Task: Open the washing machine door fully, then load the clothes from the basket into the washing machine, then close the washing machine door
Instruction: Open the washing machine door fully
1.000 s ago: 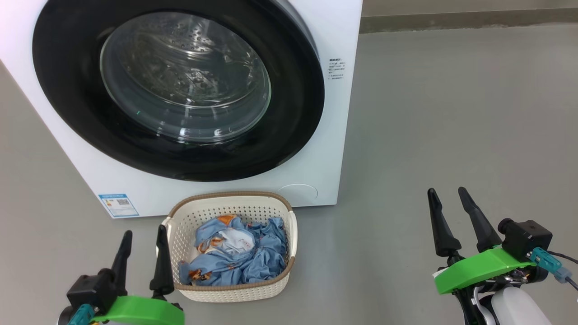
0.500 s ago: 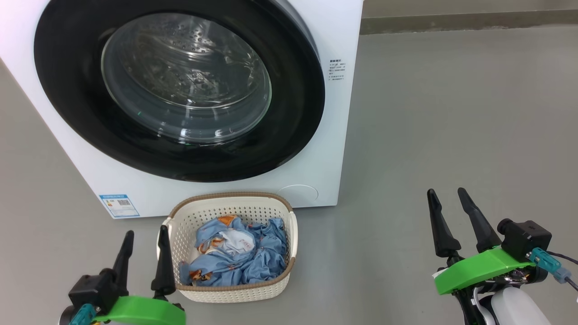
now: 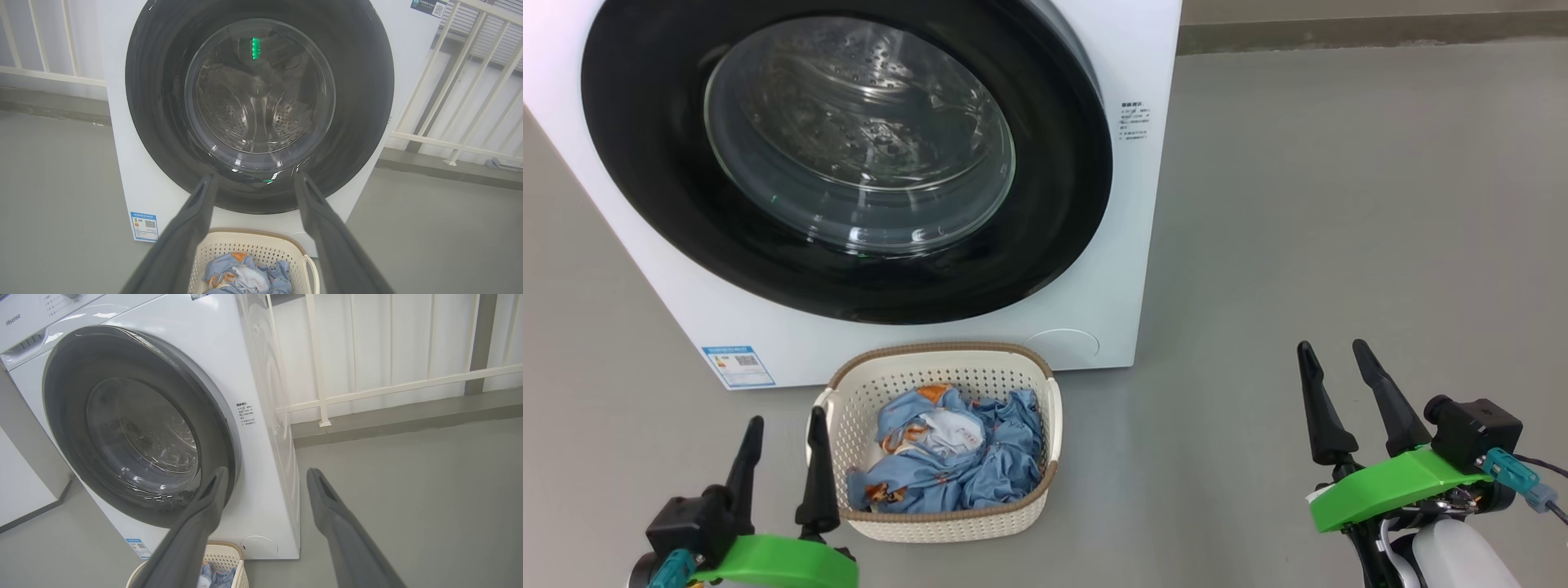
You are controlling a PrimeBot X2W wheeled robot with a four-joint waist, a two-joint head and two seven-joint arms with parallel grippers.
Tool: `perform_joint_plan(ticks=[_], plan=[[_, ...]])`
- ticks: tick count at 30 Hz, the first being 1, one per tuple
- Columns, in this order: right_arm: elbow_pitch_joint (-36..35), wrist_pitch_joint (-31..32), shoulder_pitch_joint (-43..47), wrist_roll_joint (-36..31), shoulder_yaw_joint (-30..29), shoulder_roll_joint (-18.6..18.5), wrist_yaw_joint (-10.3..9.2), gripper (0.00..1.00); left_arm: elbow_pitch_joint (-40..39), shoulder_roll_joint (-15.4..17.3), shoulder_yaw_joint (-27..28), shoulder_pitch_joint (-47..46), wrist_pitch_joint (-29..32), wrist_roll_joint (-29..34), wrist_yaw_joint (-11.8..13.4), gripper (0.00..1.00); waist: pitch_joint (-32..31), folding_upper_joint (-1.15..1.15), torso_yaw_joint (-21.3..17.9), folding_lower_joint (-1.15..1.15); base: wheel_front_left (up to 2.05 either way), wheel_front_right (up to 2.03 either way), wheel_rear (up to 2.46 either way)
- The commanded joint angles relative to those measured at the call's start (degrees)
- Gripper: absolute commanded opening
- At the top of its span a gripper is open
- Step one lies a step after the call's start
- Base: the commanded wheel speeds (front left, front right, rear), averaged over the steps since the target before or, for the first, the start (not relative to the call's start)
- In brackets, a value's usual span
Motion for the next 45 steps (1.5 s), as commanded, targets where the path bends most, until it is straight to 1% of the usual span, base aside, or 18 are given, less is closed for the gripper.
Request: perform_joint_plan(ticks=[1, 3, 13, 27, 28, 29, 30, 31, 32, 33, 40, 45], plan=[[-1.1, -0.6, -2.3, -0.8, 1.0, -0.4, 0.33, 1.0, -1.7, 1.2, 1.6, -2.3, -0.5, -0.2, 0.4, 1.0, 0.0, 0.0, 0.0, 0.0, 0.0, 0.0, 0.0], [-1.1, -0.6, -2.5, -0.9, 1.0, -0.4, 0.33, 1.0, -1.6, 1.2, 1.6, -2.2, -0.5, -0.1, 0.7, 1.0, 0.2, 0.0, 0.1, 0.0, 0.0, 0.0, 0.0], [-0.2, -0.6, -4.1, -1.0, 1.3, -1.2, 0.33, 1.0, -1.9, 1.1, 1.5, -2.4, -0.5, -0.8, 0.2, 1.0, 1.3, 0.0, 0.1, 0.0, 0.0, 0.0, 0.0], [0.1, -0.6, -9.3, -0.9, 0.9, -3.3, 0.33, 1.0, -2.7, 1.3, 1.5, -4.4, -0.5, -0.1, -0.1, 1.0, 5.9, 0.0, 0.5, 0.0, 0.0, 0.0, 0.0], [0.2, -0.6, -9.9, -0.8, 0.9, -3.4, 0.33, 0.95, -2.8, 1.3, 1.5, -4.6, -0.5, 0.1, -0.1, 1.0, 6.4, 0.0, 0.6, 0.0, 0.0, 0.0, 0.0], [0.2, -0.6, -10.5, -0.3, 0.7, -3.5, 0.33, 0.75, -2.9, 1.3, 1.4, -4.8, -0.5, 0.2, -0.1, 1.0, 6.8, 0.0, 0.7, 0.0, 0.0, 0.0, 0.0], [0.2, -0.6, -11.1, 0.2, 0.6, -3.6, 0.33, 0.48, -3.1, 1.3, 1.4, -5.1, -0.5, 0.2, -0.1, 1.0, 7.3, 0.0, 0.9, 0.0, 0.0, 0.0, 0.0], [0.1, -0.6, -11.8, 0.8, 0.5, -3.8, 0.33, 0.36, -3.2, 1.3, 1.4, -5.3, -0.5, 0.3, -0.1, 1.0, 7.7, 0.0, 1.0, 0.0, 0.0, 0.0, 0.0], [0.0, -0.6, -12.4, 1.3, 0.3, -4.0, 0.33, 0.13, -3.4, 1.2, 1.4, -5.5, -0.5, 0.4, -0.1, 1.0, 8.1, 0.0, 1.2, 0.0, 0.0, 0.0, 0.0], [0.0, -0.6, -13.1, 1.9, 0.1, -4.3, 0.33, 0.0, -3.5, 1.2, 1.3, -5.7, -0.5, 0.5, -0.2, 1.0, 8.5, 0.0, 1.3, 0.0, 0.0, 0.0, 0.0], [0.2, -0.6, -17.6, 5.4, -0.4, -6.6, 0.33, 0.0, -4.0, 1.1, 1.2, -6.9, -0.5, 0.7, -0.4, 1.0, 11.1, 0.0, 2.6, 0.0, 0.0, 0.0, 0.0], [1.0, -0.6, -21.9, 12.1, 0.3, -8.7, 0.33, 0.0, -4.5, 1.0, 1.2, -7.7, -0.5, 0.9, -0.5, 1.0, 13.2, 0.0, 3.6, 0.0, 0.0, 0.0, 0.0]])
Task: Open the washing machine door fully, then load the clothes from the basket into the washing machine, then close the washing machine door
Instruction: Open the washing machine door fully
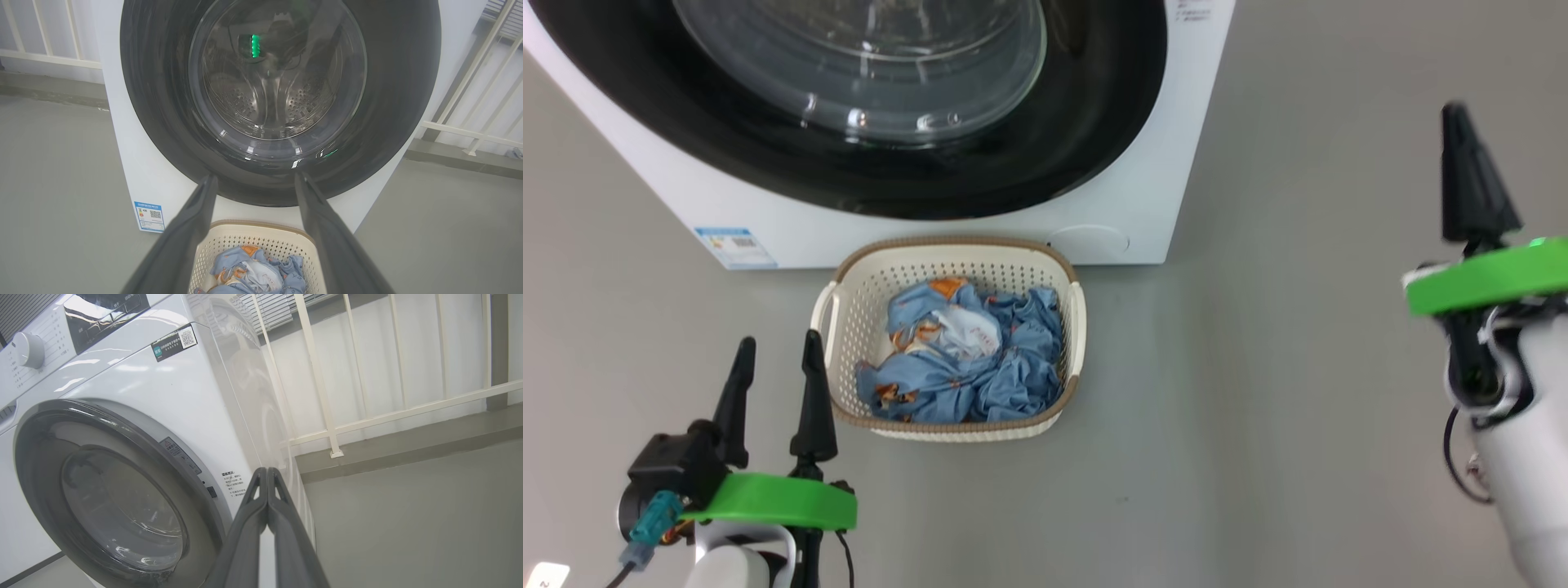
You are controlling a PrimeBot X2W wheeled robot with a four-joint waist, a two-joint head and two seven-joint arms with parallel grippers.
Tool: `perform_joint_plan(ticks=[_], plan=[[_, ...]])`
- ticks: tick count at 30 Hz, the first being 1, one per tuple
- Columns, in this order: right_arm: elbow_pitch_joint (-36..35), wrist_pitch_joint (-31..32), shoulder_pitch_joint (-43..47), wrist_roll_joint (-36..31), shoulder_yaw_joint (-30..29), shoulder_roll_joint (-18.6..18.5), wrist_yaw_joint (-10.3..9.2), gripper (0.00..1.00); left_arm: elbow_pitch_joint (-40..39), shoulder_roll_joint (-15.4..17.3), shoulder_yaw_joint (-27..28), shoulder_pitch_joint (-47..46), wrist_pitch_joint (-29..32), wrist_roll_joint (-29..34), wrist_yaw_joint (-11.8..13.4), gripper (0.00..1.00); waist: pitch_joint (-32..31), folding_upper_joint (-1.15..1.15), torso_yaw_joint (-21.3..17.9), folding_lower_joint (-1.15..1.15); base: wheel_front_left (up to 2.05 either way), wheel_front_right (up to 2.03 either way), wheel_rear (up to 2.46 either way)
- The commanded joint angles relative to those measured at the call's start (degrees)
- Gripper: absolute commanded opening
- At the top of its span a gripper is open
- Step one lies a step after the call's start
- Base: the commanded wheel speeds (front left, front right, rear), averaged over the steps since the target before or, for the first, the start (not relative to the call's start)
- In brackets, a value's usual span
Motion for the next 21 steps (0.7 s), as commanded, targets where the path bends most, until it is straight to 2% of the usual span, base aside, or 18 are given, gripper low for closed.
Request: perform_joint_plan(ticks=[1, 7, 9, 14, 21], plan=[[-1.0, -0.5, -2.2, 1.9, 1.3, -1.0, 0.33, 0.0, -1.8, 0.9, 1.6, -1.9, -0.5, 0.7, -0.2, 1.0, 1.5, 0.0, 1.0, -0.01, 0.0, 0.0, 0.0], [0.1, 0.8, -7.8, 13.3, 4.6, -4.1, 0.33, 0.0, -2.6, 0.8, 1.6, -3.0, -0.5, 0.8, -0.5, 1.0, 4.4, 0.0, 2.0, -0.01, 0.0, 0.0, 0.0], [0.1, 2.5, -10.7, 19.8, 5.9, -5.4, 0.33, 0.0, -3.2, 0.7, 1.5, -3.5, -0.5, 1.0, -0.6, 1.0, 5.9, 0.0, 2.5, -0.01, 0.0, 0.0, 0.0], [1.5, 6.7, -15.2, 29.8, 7.1, -7.4, 0.33, 0.0, -4.1, 0.5, 1.6, -4.3, -0.5, 0.7, -0.9, 1.0, 7.7, 0.0, 3.3, -0.01, 0.0, 0.0, 0.0], [3.7, 15.0, -21.6, 42.1, 8.3, -8.1, 0.33, 0.0, -4.4, 0.3, 1.2, -5.0, -0.5, 0.4, -1.2, 1.0, 9.6, 0.0, 4.4, -0.01, 0.0, 0.0, 0.0]])
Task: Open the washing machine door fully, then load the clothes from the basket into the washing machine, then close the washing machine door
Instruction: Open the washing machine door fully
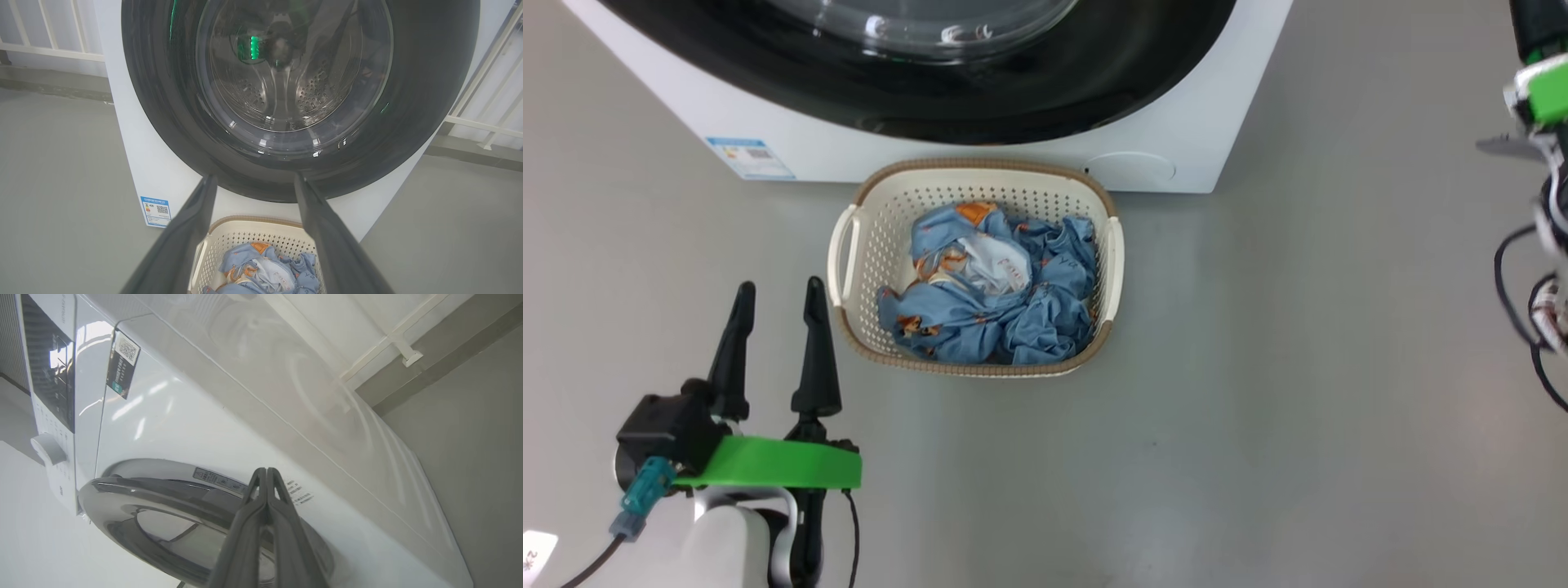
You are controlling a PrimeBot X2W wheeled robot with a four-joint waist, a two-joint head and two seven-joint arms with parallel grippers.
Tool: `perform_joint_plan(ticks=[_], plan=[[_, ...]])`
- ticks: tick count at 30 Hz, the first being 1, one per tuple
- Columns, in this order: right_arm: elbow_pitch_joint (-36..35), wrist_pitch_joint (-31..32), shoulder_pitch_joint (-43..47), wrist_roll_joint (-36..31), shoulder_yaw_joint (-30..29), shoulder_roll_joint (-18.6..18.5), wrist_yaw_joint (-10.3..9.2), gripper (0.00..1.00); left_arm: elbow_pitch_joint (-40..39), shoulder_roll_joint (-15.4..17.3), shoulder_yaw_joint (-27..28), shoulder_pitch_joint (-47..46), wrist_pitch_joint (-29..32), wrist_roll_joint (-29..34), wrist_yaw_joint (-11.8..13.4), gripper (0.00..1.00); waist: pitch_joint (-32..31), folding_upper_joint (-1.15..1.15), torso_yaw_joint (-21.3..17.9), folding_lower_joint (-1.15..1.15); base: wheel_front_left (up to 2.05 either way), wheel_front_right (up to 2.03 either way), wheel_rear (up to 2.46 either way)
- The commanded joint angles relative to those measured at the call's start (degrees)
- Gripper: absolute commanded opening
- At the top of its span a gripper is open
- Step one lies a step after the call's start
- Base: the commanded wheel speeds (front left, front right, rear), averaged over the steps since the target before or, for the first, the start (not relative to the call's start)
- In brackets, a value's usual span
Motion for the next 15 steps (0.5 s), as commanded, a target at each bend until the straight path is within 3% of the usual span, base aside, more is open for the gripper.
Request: perform_joint_plan(ticks=[1, 9, 15], plan=[[-1.4, 2.1, -1.8, 3.4, 0.3, 0.2, 0.33, 0.0, -1.7, 0.9, 1.4, -1.3, -0.4, 0.0, -0.3, 1.0, 1.0, 0.0, 0.7, 0.0, 0.0, 0.0, 0.0], [0.5, 11.6, -7.9, 12.9, -0.5, 0.1, 0.33, 0.0, -1.9, 0.8, 0.2, -2.5, -0.4, -1.4, -0.2, 1.0, 3.7, 0.0, 2.5, 0.0, 0.0, 0.0, 0.0], [3.1, 17.7, -12.9, 15.0, 0.7, 0.5, 0.33, 0.0, -2.3, 0.8, -0.8, -3.2, -0.4, -2.7, 0.4, 1.0, 5.6, 0.0, 3.7, 0.0, 0.0, 0.0, 0.0]])
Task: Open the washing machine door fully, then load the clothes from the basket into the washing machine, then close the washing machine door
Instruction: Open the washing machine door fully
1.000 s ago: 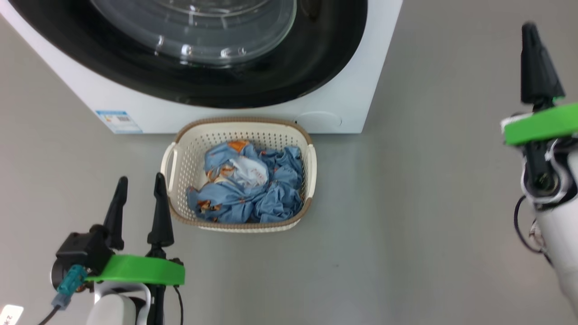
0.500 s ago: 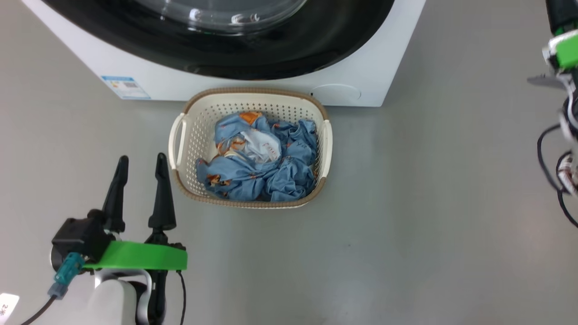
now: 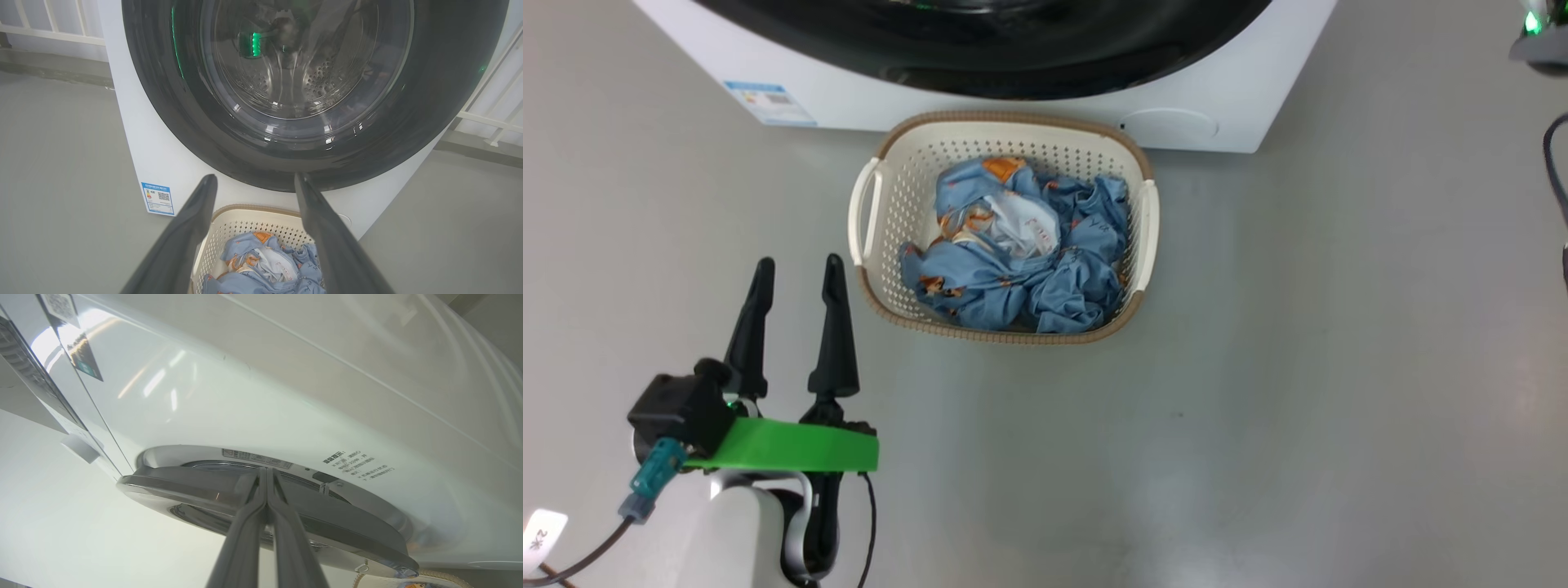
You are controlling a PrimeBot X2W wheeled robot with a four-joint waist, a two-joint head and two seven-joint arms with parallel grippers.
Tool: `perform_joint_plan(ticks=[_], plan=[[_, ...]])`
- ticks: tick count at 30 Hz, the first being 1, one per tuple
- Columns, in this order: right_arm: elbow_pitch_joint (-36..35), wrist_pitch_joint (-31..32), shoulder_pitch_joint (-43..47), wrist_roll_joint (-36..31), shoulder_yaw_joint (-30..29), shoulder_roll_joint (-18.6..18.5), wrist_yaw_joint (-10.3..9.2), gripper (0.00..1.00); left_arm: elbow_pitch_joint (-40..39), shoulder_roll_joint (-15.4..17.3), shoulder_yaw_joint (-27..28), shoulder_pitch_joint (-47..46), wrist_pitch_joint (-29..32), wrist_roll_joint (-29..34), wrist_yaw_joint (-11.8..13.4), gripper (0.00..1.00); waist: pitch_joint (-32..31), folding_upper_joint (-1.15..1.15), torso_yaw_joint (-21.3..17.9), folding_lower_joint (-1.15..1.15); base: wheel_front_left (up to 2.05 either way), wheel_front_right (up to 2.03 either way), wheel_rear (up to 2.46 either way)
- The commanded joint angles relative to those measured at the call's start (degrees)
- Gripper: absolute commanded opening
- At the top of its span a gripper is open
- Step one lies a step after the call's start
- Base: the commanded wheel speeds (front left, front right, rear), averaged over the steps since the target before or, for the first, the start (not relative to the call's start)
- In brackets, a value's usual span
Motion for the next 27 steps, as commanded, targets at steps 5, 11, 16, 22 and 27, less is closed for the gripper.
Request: perform_joint_plan(ticks=[5, 11, 16, 22, 27], plan=[[1.0, 3.3, -4.3, 0.7, 1.3, 0.7, 0.33, 0.0, -2.1, 1.1, 0.6, -1.5, -0.4, -1.8, 0.9, 1.0, 1.9, 0.0, 1.5, 0.0, 0.0, 0.0, 0.0], [2.9, 7.3, -8.7, 1.8, 1.9, 1.2, 0.33, 0.0, -2.3, 1.1, -0.5, -2.0, -0.4, -3.8, 1.5, 1.0, 3.5, 0.0, 3.1, 0.0, 0.0, 0.0, 0.0], [4.0, 9.9, -11.0, 2.5, 2.1, 1.5, 0.33, 0.0, -2.4, 1.1, -0.8, -2.0, -0.4, -4.6, 1.8, 1.0, 4.5, 0.0, 4.1, 0.0, 0.0, 0.0, 0.0], [5.7, 10.7, -13.5, 1.9, 2.5, 2.0, 0.33, 0.0, -2.7, 1.1, -1.3, -2.3, -0.4, -5.4, 2.2, 1.0, 5.4, 0.0, 4.8, 0.0, 0.0, 0.0, 0.0], [7.1, 10.9, -14.9, 1.1, 3.1, 2.5, 0.33, 0.0, -2.7, 1.1, -1.8, -2.3, -0.4, -6.4, 2.5, 1.0, 5.6, 0.0, 5.5, 0.0, 0.0, 0.0, 0.0]])
